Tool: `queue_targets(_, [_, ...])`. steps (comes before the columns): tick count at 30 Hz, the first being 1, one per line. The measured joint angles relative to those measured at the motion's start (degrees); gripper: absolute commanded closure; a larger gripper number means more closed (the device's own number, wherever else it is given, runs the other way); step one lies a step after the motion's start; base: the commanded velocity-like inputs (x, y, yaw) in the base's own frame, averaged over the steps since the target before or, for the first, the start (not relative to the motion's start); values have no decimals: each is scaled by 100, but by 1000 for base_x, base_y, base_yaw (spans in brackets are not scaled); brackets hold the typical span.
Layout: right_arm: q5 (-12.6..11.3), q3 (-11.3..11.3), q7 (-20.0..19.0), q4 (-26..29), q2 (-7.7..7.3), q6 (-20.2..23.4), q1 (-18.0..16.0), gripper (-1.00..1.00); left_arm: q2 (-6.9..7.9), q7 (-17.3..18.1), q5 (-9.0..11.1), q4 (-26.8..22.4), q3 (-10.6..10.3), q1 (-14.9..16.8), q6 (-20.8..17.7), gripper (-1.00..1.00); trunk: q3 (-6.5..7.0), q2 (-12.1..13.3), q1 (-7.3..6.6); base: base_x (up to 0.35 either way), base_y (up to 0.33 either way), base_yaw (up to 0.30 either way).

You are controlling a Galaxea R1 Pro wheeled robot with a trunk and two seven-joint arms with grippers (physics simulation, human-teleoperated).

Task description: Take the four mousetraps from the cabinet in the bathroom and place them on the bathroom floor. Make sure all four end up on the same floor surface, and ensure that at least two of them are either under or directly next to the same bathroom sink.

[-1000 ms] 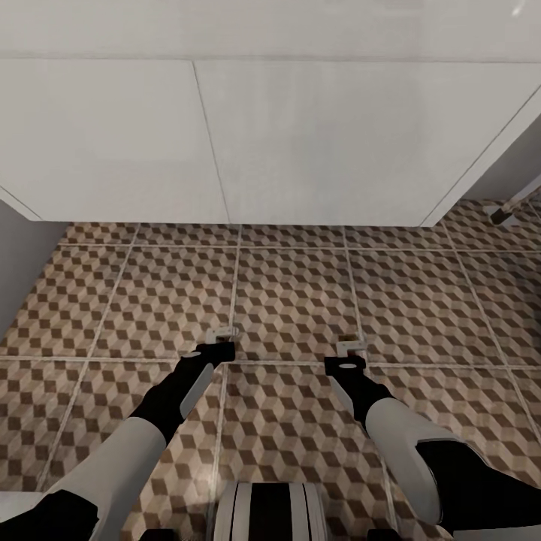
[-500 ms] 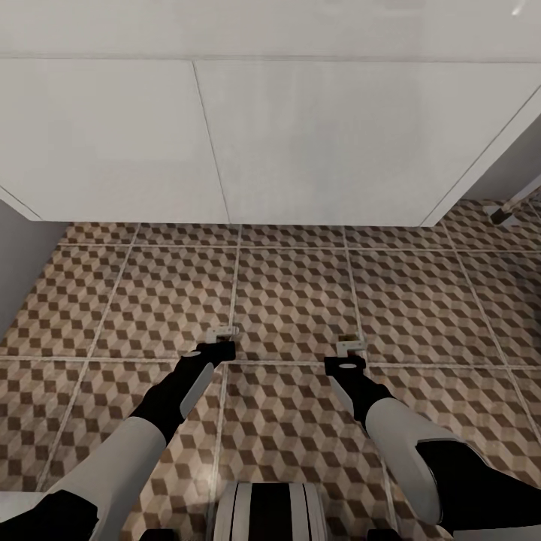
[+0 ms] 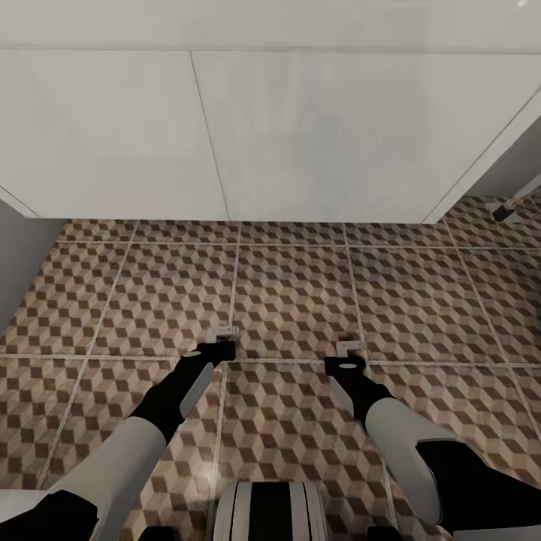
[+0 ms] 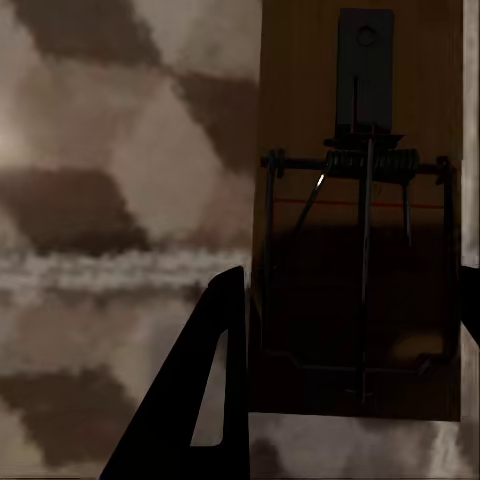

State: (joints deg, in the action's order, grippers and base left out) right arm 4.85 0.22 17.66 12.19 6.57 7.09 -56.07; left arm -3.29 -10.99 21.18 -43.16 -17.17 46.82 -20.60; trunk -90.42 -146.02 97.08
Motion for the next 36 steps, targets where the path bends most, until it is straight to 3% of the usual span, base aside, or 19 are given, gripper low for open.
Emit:
queue_targets(4, [-1,0,-1,0,0,0,0,100,0,0,-2,1,0,0,-3,100,-89,-5,10,0,0,0])
queue_targets(21, [7,2,4,23,0,8,0,100,1,26,0,-16,-1,0,-93,100,-89,-6,10,0,0,0])
queue_targets(36, [-23,-33,144,703,8,-185,0,100,9,-44,-5,-105,21,0,-6,100,-89,-6,10,0,0,0])
